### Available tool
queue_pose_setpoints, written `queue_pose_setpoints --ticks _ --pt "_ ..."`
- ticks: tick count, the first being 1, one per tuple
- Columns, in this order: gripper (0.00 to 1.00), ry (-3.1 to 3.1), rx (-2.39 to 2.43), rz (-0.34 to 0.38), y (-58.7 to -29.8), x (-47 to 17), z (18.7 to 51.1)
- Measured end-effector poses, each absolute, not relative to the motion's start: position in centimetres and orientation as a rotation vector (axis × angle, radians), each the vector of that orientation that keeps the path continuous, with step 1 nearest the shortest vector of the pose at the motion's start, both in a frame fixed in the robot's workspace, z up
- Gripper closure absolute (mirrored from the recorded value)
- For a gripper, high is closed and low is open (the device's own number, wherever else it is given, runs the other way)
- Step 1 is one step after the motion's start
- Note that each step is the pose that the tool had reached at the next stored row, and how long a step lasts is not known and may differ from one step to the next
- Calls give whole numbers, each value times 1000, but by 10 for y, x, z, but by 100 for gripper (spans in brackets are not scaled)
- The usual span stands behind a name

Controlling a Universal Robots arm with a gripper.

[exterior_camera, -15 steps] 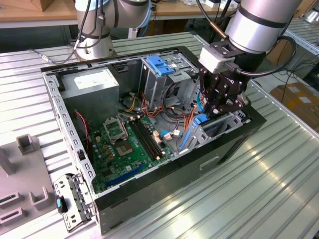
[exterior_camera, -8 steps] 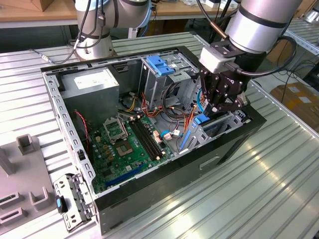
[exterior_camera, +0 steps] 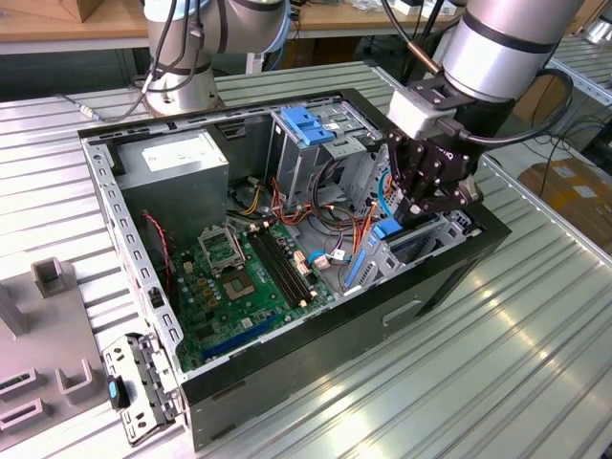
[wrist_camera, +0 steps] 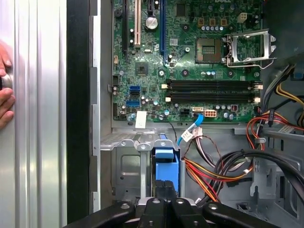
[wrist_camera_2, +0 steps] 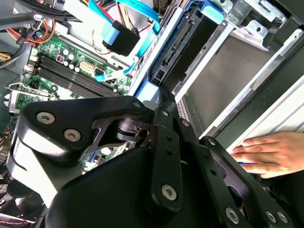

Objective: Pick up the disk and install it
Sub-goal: 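Insert the first disk wire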

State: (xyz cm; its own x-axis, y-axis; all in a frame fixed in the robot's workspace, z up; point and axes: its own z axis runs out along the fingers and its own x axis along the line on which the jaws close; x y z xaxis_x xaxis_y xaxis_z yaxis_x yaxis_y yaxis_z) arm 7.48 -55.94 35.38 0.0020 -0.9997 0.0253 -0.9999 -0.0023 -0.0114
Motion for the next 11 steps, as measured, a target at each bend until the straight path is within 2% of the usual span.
queue_pose_setpoints --ticks 11 --pt "89 -2104 2321 42 -559 86 354"
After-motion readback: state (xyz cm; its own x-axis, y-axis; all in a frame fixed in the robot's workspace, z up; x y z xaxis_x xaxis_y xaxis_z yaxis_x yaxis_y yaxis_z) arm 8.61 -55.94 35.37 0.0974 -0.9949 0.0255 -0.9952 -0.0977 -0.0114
